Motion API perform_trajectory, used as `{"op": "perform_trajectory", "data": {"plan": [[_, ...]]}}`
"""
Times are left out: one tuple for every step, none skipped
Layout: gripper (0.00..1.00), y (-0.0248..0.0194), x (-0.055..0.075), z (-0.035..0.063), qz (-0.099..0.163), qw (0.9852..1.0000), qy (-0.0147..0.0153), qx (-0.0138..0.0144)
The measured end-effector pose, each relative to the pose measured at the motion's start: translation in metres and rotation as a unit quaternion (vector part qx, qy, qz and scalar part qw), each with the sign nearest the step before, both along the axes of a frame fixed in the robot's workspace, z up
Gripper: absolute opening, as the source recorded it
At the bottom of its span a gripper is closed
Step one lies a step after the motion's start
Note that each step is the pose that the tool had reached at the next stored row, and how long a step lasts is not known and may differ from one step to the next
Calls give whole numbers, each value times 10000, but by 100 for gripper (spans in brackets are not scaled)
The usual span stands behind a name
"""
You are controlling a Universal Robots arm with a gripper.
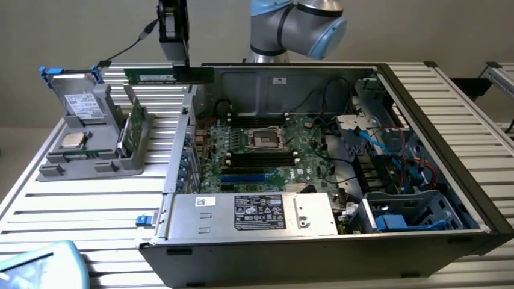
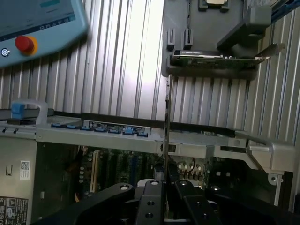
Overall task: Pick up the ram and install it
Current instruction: 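Pick up the ram and move it above insertion slot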
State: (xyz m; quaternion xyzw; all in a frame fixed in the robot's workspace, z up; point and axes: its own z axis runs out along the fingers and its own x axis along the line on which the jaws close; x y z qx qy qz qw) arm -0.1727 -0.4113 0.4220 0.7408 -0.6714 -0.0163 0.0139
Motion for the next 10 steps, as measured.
{"op": "perform_trajectory", "data": {"plan": [[14,0,45,0,0,10000,0,0],[14,0,93,1,0,10000,0,0],[14,0,136,0,0,10000,0,0],[14,0,183,1,0,10000,0,0],[14,0,228,1,0,10000,0,0],[14,0,276,1,0,10000,0,0],[14,0,317,1,0,10000,0,-1],[14,0,363,1,0,10000,0,-1],[14,0,409,1,0,10000,0,-2],[14,0,455,2,0,10000,1,-5]]}}
